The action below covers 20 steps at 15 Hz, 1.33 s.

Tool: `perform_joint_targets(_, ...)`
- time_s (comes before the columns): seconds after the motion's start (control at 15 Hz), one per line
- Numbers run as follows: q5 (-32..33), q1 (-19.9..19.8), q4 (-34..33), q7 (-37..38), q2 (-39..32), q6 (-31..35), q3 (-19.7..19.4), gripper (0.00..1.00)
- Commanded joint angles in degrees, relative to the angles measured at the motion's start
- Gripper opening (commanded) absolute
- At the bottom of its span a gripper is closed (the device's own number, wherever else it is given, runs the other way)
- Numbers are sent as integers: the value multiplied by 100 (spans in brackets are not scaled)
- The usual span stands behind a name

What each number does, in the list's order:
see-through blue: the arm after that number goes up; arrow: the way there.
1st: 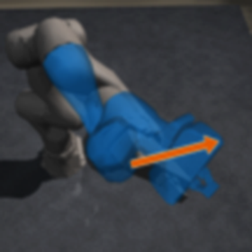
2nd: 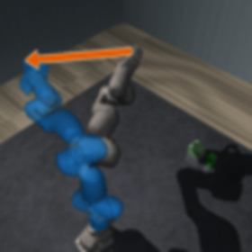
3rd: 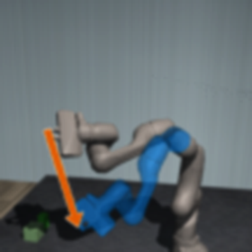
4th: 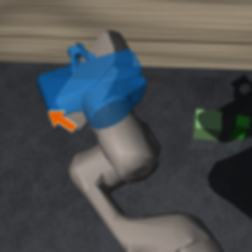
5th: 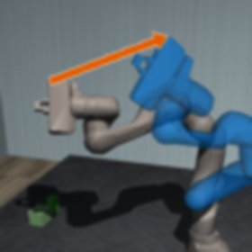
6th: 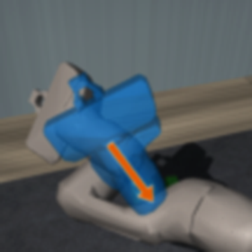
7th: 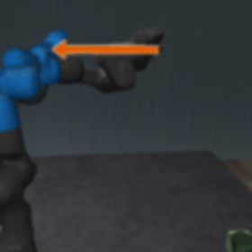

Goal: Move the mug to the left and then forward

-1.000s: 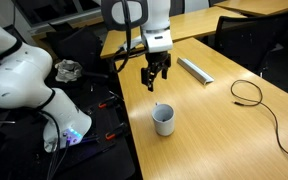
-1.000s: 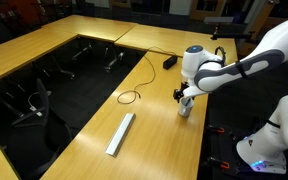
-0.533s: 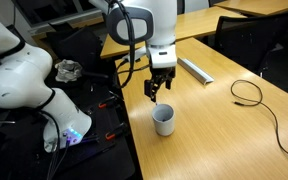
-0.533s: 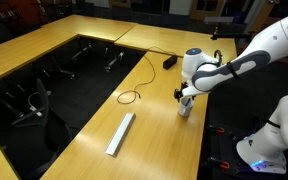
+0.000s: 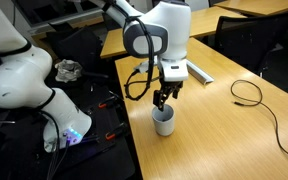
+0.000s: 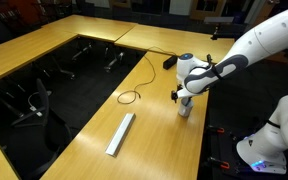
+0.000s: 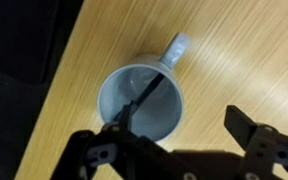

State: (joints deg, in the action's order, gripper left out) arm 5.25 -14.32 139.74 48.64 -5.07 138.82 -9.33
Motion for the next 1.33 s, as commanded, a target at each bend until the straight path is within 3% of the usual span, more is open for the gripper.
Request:
perform_joint_targets(0.0,-110,222,-178,174,-392,206,-180,100)
perform_joint_targets(0.13,-213,297,-222,124,-559,262,-235,96)
perform_joint_targets(0.2,-223,342,-241,140,-617,294,-272,90)
perform_joint_targets(0.27,-235,374,-258,143,-660,340,-294,72)
perform_joint_targets(0.87,-379,560,-228,16,-734,391,-365,4)
perform_joint_targets(0.93,-350,575,-208,9,-729,386,-372,0)
perform_joint_targets(1.27,-145,701,-144,86,-542,397,-396,3)
